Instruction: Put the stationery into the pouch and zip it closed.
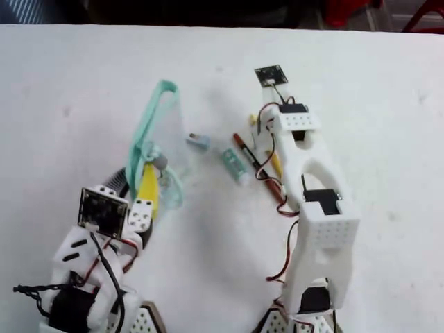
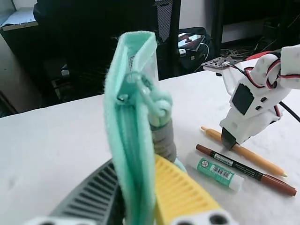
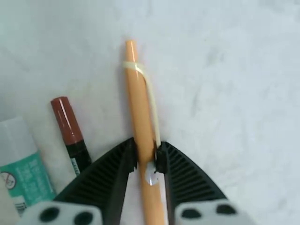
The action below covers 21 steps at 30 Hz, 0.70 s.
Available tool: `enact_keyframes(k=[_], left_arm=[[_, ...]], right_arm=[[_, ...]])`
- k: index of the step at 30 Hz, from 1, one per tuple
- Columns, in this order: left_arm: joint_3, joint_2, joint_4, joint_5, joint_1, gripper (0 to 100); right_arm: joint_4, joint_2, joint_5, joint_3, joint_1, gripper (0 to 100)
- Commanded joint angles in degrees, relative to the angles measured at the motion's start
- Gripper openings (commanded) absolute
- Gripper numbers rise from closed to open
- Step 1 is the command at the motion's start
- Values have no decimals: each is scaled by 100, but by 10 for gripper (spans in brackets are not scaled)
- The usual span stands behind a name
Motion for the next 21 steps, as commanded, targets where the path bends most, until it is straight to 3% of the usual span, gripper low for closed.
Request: enact_keyframes(k=[1,14,21], left_arm=[[-70,13,-264,-26,-31,22],[-369,13,-457,475,22,22],[-1187,13,448,0,664,22]], right_arm=[[4,-31,26,-202,31,17],[-4,-22,35,-193,-84,17],[-13,-22,44,-193,-66,17]])
